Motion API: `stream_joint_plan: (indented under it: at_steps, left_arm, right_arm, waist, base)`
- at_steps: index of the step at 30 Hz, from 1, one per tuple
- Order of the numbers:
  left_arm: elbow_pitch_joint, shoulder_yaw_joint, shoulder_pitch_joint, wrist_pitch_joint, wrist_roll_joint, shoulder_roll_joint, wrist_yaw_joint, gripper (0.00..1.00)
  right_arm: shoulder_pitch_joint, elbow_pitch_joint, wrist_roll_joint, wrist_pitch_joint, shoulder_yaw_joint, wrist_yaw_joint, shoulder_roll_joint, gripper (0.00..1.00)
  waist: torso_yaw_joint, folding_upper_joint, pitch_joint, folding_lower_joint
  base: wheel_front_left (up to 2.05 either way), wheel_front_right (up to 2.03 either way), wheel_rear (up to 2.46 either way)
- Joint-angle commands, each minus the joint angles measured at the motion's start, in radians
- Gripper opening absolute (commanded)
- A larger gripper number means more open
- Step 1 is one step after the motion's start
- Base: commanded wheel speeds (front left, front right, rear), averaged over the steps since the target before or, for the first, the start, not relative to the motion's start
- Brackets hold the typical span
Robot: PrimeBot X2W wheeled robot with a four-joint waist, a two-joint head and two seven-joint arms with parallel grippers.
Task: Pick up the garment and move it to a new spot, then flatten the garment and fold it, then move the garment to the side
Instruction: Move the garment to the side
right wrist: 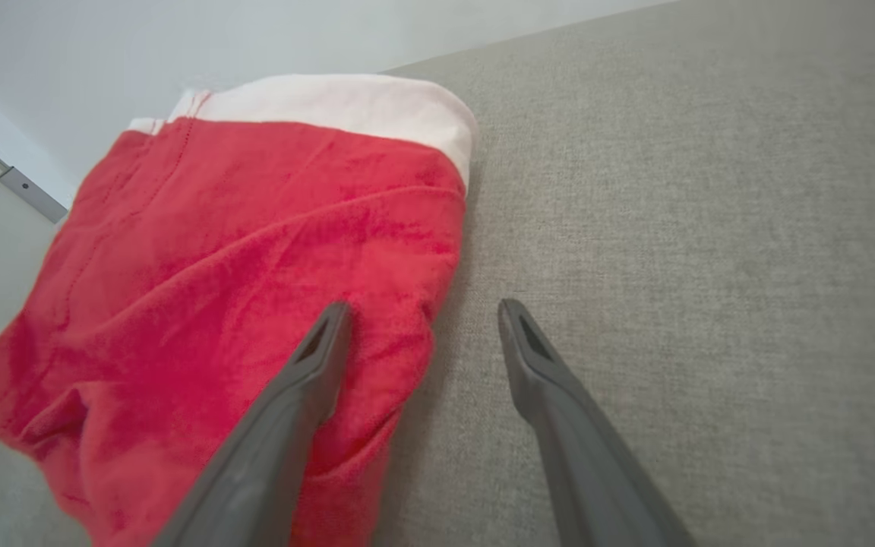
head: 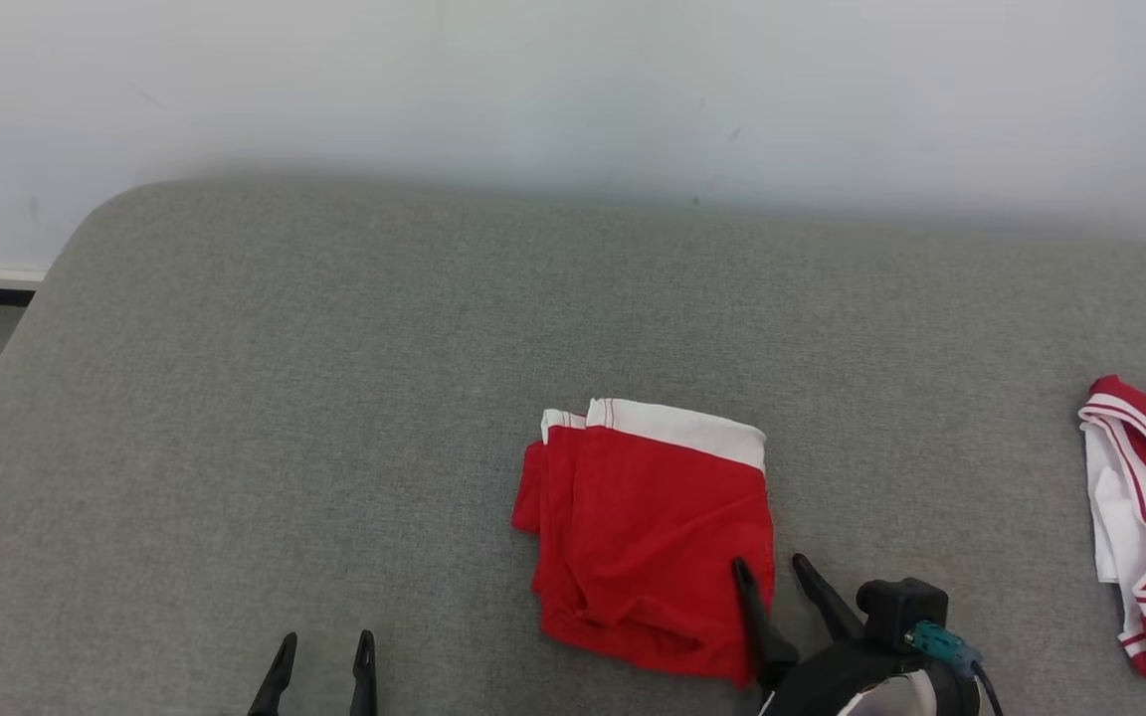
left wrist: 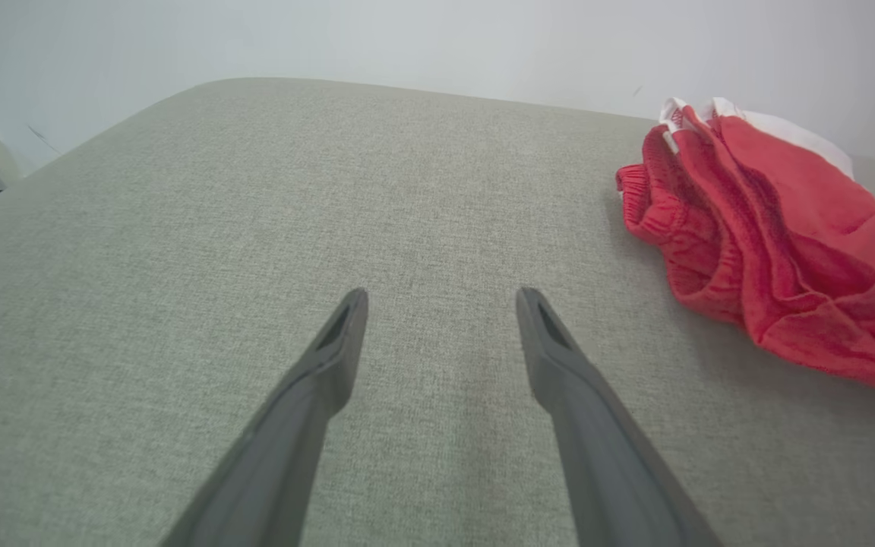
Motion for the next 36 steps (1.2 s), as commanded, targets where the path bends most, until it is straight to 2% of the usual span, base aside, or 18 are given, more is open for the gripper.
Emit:
stream_joint_plan:
  at_steps: [1,6,7,8,9,16,22,36]
  left_arm:
    - [0.001,0.001,-0.011,-0.003,0.001,-0.001,0.000,1.00]
    - [-0.002,0.013,-0.024,-0.003,-0.003,-0.001,0.006,1.00]
    - [-0.002,0.016,-0.025,-0.003,0.001,-0.001,0.004,1.00]
    - [-0.003,0.017,-0.027,-0.003,0.003,-0.001,0.003,1.00]
    - [-0.003,0.018,-0.028,-0.003,0.004,-0.001,0.003,1.00]
    - [-0.002,0.010,-0.015,-0.003,-0.006,-0.001,0.006,1.00]
    - [0.001,0.015,0.006,-0.003,-0.009,-0.001,0.000,1.00]
    - [0.002,0.007,-0.013,-0.003,-0.018,-0.001,-0.009,1.00]
  right_arm:
    - [-0.021,0.023,0.013,0.000,0.015,-0.003,0.002,1.00]
    - [-0.057,0.093,0.058,0.000,0.076,-0.003,0.001,0.98]
    - [-0.066,0.103,0.071,0.001,0.087,-0.003,0.001,0.74]
    - [-0.070,0.106,0.076,0.001,0.091,-0.003,0.002,0.29]
    - [-0.073,0.107,0.079,0.001,0.093,-0.003,0.002,0.00]
    - [-0.058,0.092,0.047,0.000,0.065,-0.003,0.001,0.00]
    - [-0.031,0.084,0.029,0.000,0.048,-0.003,0.001,0.00]
    - [-0.012,0.053,0.013,0.000,0.044,-0.003,0.001,0.00]
  waist:
    - [0.022,-0.0001,0.021,-0.0001]
    - [0.034,-0.0001,0.032,-0.0001]
    - [0.036,-0.0001,0.035,-0.0001]
    - [0.036,-0.0001,0.035,-0.0001]
    - [0.036,-0.0001,0.034,-0.0001]
    - [0.011,-0.0001,0.012,-0.0001]
    - [-0.055,-0.0001,-0.015,-0.0001]
    - [-0.383,-0.0001,-0.036,-0.0001]
  base:
    - [0.00,0.00,0.00]
    - [0.00,0.00,0.00]
    - [0.00,0.00,0.00]
    - [0.00,0.00,0.00]
    - [0.00,0.00,0.00]
    - [0.00,0.00,0.00]
    - [0.00,0.00,0.00]
    - [0.00,0.00,0.00]
